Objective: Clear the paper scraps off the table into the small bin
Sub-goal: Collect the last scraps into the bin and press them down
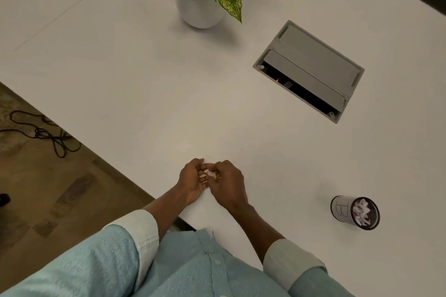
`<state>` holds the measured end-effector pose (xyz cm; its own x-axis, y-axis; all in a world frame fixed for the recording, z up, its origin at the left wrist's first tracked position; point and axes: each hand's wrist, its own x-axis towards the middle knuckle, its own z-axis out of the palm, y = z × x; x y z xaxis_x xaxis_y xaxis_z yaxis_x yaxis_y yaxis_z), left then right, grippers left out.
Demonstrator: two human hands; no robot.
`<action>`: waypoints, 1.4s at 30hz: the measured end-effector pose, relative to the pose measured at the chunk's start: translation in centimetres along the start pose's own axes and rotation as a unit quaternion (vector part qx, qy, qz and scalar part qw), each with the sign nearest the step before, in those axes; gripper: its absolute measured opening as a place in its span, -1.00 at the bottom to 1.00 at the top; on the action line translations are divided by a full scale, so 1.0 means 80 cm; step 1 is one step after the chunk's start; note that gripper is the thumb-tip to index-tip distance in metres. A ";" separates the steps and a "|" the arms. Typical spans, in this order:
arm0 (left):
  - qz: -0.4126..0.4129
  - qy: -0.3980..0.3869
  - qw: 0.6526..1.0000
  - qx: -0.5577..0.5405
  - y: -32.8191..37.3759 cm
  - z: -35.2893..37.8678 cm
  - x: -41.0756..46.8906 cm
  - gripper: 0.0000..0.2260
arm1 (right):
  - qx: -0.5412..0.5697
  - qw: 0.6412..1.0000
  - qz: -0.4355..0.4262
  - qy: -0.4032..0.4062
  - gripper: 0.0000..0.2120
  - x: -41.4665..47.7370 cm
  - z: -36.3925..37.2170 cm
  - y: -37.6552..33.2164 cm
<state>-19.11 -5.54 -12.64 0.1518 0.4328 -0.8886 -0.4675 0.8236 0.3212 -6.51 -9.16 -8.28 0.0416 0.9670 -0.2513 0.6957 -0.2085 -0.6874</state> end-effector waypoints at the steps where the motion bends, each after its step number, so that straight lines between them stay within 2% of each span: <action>1: -0.001 0.005 1.000 -0.015 -0.002 0.000 -0.002 -0.65 | 0.004 1.000 -0.012 -0.010 -0.84 0.000 0.003 -0.004; 4: 0.002 0.020 1.000 -0.024 -0.003 0.001 -0.004 -0.71 | 0.024 0.999 -0.010 0.023 -0.84 0.001 0.002 -0.005; 7: -0.009 0.020 1.000 -0.011 0.002 -0.001 -0.003 -0.69 | 0.048 0.994 0.038 0.091 -0.86 0.009 -0.007 0.013; 10: -0.010 0.019 1.000 -0.020 0.007 -0.008 -0.002 -0.68 | 0.001 0.991 0.087 0.102 -0.85 0.018 -0.021 0.041; 15: -0.005 0.005 0.999 -0.044 0.015 -0.021 -0.006 -0.65 | -0.067 0.993 0.096 -0.014 -0.72 0.023 -0.024 0.074; 21: -0.001 0.009 0.999 -0.041 0.018 -0.033 -0.010 -0.64 | -0.165 0.981 -0.019 -0.098 -0.57 0.036 -0.007 0.058; 24: 0.004 0.020 0.999 -0.038 0.018 -0.038 -0.011 -0.64 | -0.238 0.962 -0.068 -0.117 -0.65 0.042 0.003 0.044; 28: 0.009 0.024 0.999 -0.035 0.019 -0.044 -0.011 -0.65 | -0.312 0.935 -0.093 -0.139 -0.81 0.036 0.007 0.046; 36: 0.015 0.020 1.000 -0.012 0.011 -0.043 -0.005 -0.72 | -0.275 0.954 -0.035 -0.113 -0.87 0.004 0.004 0.066; 42: 0.005 0.010 1.000 0.010 0.004 -0.027 -0.011 -0.73 | -0.167 0.982 0.064 -0.056 -0.90 -0.006 -0.002 0.077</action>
<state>-21.24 -6.45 -12.45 0.1290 0.4340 -0.8916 -0.4516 0.8262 0.3368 -2.15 -10.86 -12.29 0.0774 0.9101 -0.4071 0.8871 -0.2492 -0.3885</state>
